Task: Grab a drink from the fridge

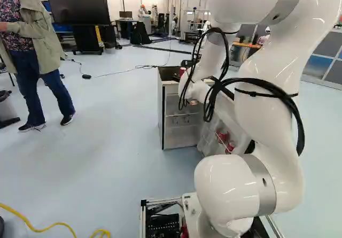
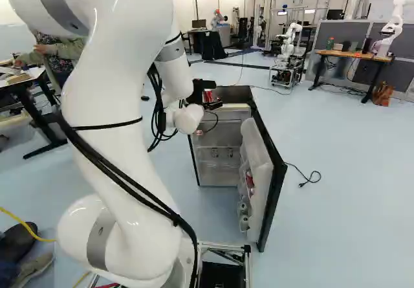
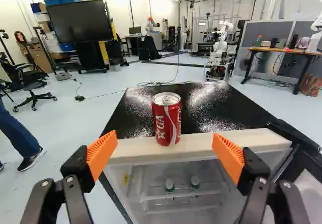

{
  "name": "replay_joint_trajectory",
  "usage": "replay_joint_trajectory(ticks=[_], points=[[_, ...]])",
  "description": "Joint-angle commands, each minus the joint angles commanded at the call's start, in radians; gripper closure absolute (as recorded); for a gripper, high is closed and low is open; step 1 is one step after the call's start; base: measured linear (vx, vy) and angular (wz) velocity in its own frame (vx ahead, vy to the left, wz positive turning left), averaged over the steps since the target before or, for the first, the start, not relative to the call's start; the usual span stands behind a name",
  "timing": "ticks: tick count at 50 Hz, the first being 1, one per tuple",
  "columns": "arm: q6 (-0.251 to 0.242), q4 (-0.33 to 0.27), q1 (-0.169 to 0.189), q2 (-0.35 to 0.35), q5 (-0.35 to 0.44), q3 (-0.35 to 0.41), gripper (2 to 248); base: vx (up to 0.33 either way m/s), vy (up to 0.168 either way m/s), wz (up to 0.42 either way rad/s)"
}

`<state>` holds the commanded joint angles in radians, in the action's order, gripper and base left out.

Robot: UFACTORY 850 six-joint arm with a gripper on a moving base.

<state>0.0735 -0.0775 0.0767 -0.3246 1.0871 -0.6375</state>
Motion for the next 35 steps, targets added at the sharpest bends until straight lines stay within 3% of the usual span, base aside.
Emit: replay_joint_trajectory(ticks=[35], points=[[0.000,0.000,0.042,0.158,0.000,0.183,3,0.000,0.000,0.000]])
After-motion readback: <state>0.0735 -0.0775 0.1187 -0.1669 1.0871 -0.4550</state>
